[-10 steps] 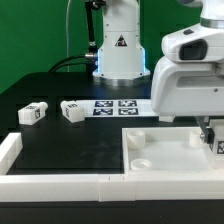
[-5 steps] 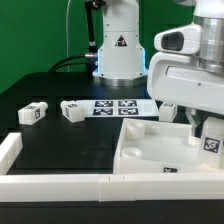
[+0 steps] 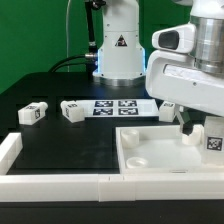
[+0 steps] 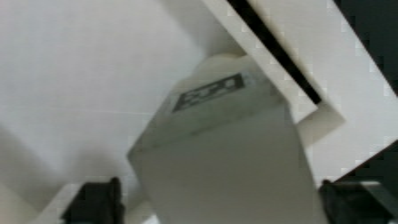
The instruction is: Assemble one leg
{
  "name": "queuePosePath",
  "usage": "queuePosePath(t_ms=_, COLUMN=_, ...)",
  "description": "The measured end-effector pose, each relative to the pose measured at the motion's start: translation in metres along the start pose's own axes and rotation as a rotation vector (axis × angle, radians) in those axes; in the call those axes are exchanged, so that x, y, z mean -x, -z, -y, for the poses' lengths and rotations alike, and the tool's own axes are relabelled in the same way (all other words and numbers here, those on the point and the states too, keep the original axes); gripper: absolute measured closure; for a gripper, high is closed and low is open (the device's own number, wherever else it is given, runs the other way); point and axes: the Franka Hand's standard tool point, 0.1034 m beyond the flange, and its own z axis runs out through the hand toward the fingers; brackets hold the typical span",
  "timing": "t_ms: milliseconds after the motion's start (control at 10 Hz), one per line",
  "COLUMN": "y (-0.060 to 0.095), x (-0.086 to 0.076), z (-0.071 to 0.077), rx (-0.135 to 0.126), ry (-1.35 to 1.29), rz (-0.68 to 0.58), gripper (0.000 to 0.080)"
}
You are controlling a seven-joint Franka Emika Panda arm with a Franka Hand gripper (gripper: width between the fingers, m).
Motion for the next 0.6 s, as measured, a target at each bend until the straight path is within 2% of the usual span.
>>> queuePosePath(t_ms=100, y=0.0, x=0.0002, z=0.0002, rx=0.0, ry=0.0, rz=0.0, gripper=0.0166)
queuePosePath(t_ms=600, y=0.0, x=0.0005, z=0.0004, rx=0.0, ry=0.001, rz=0.0, gripper=0.0151)
